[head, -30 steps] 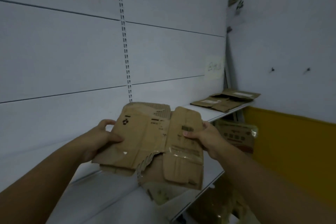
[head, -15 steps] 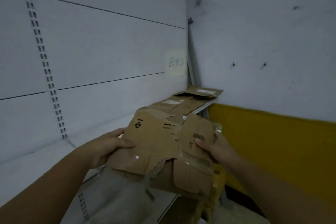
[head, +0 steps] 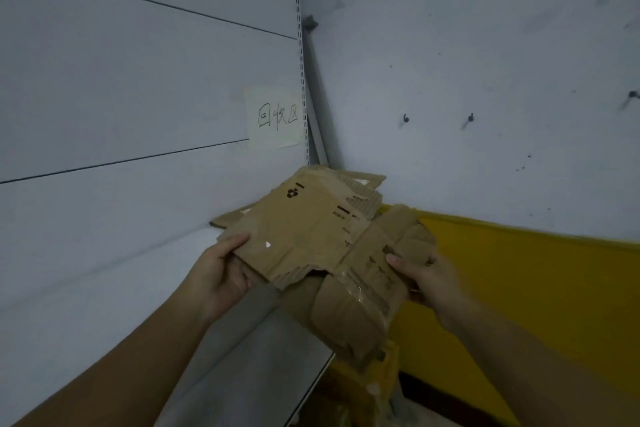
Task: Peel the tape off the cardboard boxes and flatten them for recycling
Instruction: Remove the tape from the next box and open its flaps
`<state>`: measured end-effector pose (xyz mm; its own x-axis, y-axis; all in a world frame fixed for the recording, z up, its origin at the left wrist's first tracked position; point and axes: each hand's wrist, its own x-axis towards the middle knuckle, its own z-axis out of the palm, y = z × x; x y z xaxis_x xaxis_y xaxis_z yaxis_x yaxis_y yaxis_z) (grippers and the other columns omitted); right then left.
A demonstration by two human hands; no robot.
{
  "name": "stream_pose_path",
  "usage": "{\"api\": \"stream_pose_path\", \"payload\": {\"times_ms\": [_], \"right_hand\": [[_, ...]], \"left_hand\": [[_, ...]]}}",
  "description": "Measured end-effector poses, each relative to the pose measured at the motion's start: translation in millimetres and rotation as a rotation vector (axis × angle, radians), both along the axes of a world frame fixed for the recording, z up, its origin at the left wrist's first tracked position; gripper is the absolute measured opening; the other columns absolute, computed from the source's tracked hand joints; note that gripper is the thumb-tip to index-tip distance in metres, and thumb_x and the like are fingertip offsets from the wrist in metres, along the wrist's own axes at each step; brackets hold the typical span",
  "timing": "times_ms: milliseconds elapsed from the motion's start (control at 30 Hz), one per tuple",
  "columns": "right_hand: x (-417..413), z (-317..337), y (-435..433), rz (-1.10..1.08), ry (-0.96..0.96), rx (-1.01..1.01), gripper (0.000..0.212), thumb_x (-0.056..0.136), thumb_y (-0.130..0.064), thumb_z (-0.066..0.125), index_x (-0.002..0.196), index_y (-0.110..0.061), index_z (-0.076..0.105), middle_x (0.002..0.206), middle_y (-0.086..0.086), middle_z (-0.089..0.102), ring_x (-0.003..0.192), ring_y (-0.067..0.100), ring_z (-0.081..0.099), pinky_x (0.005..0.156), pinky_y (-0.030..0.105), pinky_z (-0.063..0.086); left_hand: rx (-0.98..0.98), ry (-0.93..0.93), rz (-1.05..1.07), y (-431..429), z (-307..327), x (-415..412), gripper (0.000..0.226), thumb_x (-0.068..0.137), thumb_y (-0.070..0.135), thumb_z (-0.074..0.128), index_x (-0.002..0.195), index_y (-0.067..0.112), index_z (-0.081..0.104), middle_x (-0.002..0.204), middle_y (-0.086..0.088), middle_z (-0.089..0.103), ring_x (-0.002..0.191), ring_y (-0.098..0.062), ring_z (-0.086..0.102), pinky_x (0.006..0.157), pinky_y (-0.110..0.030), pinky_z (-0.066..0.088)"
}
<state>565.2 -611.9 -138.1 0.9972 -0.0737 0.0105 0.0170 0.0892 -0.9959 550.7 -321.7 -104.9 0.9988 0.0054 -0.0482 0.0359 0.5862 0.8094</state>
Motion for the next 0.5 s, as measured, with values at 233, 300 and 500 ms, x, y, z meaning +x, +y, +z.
{"api": "stream_pose_path", "payload": {"times_ms": [233,300,500], "right_hand": [[94,17,-35,0.143,0.020,0.082,0.035,0.068,-0.020,0.081,0.100,-0.014,0.067,0.095,0.007,0.073,0.086,0.023,0.068,0.069,0.037,0.057],[120,17,-31,0.216,0.075,0.111,0.038,0.066,-0.015,0.082,0.100,-0.011,0.066,0.097,0.009,0.072,0.086,0.024,0.068,0.065,0.033,0.055],[193,28,9,0.494,0.055,0.019,0.063,0.062,-0.017,0.083,0.118,-0.014,0.055,0.112,0.009,0.065,0.101,0.028,0.062,0.089,0.046,0.051]], "left_hand": [[0.107,0.078,0.121,-60,3,54,0.031,0.085,0.021,0.059,0.114,0.011,0.061,0.109,-0.014,0.070,0.103,-0.032,0.063,0.093,-0.049,0.047],[0.161,0.118,0.165,-62,1,62,0.032,0.083,0.023,0.059,0.113,0.012,0.061,0.107,-0.012,0.070,0.100,-0.032,0.063,0.093,-0.050,0.048],[0.164,0.033,0.497,-26,17,108,0.037,0.090,0.001,0.049,0.124,0.014,0.053,0.107,-0.012,0.067,0.087,-0.026,0.066,0.059,-0.035,0.058]]}}
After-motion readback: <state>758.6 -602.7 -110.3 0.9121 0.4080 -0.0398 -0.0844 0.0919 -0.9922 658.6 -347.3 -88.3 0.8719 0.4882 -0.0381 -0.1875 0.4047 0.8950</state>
